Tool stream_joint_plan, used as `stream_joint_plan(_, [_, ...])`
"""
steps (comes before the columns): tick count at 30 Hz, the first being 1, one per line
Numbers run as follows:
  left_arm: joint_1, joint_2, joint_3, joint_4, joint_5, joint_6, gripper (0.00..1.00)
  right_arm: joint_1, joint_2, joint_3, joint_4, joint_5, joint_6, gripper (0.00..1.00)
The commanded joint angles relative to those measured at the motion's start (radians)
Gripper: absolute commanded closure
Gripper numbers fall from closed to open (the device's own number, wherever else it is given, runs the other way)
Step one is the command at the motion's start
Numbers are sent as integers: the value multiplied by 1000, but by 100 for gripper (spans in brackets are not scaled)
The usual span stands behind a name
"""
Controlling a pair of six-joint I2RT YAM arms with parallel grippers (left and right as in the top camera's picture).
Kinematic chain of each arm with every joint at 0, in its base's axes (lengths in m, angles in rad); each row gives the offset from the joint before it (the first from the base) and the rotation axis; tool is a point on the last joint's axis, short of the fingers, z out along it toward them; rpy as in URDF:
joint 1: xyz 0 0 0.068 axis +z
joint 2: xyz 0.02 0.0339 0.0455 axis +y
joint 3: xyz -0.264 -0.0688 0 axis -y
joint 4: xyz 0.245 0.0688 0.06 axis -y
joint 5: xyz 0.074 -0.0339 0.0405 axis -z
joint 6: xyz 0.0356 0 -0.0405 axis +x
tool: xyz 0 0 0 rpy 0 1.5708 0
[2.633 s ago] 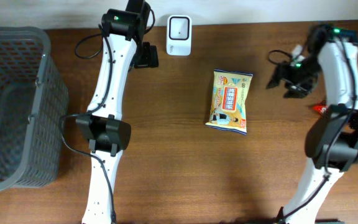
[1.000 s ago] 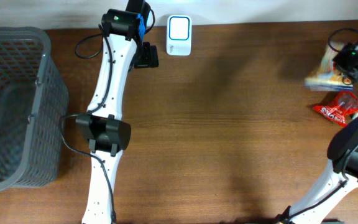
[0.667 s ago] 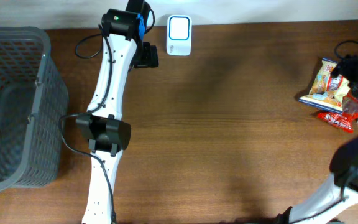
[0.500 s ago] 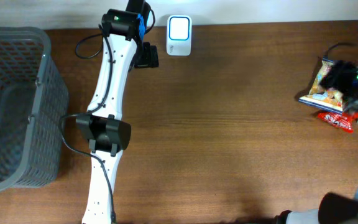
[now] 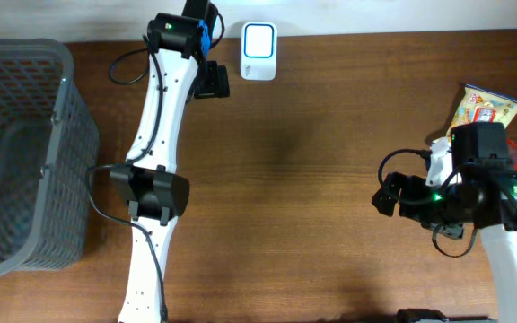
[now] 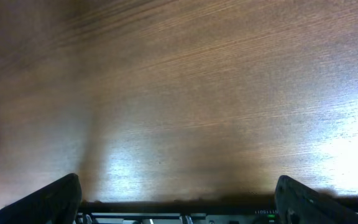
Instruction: Scan the item barcode
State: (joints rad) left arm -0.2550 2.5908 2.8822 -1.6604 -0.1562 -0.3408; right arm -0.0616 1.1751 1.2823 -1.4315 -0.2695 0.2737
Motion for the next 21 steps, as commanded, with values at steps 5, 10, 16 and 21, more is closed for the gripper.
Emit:
stream_joint_plan(5, [-4,-6,15,-2,3,-6,1,145,-493,-452,546,-8,-88,1])
stream_joint_plan(10, [-4,-6,15,-2,3,-6,1,179,-899,-957,1058,-11,-128,1])
stream_joint_plan(16, [-5,-6,15,-2,3,-7,1,177,-1172,-1277,1412,71,-173,1])
stream_joint_plan(21, [-5,-6,15,-2,3,-6,1,171,-1172,-1277,1352,253,-173,1])
